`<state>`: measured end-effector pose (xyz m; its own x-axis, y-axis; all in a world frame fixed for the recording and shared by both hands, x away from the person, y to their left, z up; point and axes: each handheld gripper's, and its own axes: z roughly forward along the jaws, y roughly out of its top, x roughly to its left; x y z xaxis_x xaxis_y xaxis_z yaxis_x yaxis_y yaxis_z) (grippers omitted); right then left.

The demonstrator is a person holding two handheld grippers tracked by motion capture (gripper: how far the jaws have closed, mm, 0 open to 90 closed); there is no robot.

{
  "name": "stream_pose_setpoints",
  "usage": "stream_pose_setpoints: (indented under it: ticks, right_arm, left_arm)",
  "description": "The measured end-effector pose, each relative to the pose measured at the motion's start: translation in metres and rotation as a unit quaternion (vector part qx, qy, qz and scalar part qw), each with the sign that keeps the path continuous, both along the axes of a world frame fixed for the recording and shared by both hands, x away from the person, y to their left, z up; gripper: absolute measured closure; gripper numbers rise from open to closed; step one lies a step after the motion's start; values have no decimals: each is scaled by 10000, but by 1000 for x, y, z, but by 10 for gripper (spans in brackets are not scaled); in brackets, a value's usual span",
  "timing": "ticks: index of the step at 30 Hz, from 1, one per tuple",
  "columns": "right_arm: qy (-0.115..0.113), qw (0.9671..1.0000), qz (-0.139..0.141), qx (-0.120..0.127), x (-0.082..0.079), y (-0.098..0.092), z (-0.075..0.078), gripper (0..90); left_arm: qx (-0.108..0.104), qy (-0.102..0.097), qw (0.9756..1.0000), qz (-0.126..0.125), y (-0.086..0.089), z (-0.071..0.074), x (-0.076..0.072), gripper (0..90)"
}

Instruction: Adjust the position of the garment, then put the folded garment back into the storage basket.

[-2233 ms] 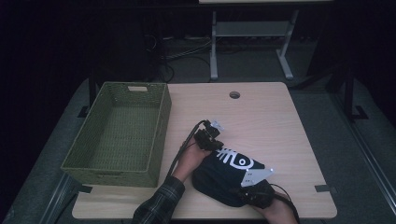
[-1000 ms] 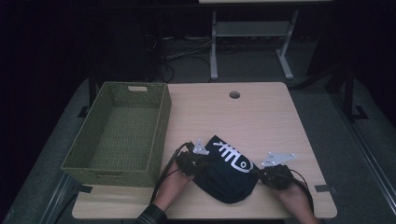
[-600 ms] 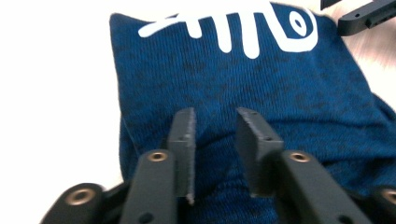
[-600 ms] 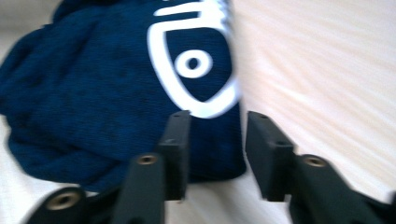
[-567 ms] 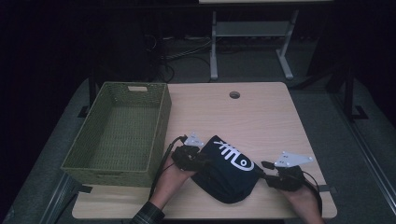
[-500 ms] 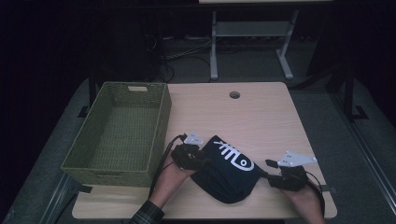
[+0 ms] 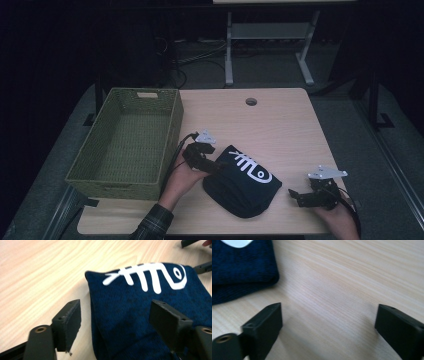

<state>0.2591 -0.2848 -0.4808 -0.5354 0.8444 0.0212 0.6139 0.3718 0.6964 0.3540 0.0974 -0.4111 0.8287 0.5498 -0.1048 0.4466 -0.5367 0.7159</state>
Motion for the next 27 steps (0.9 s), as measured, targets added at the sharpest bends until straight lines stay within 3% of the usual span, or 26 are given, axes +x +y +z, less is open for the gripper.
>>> stream_pose_setpoints:
  ticks: [6, 14, 27]
  right_arm:
    - [-17, 10000, -31, 40, 2, -2, -2, 15]
    - [-16, 10000, -32, 42, 2, -2, -2, 15]
    - [-23, 10000, -20, 47, 2, -1, -2, 16]
  left_arm:
    - [15, 2, 10000, 92, 0, -6, 8, 184]
    - [103, 167, 9998, 106, -6, -19, 16, 175]
    - [325, 416, 9986, 49, -17, -44, 17, 172]
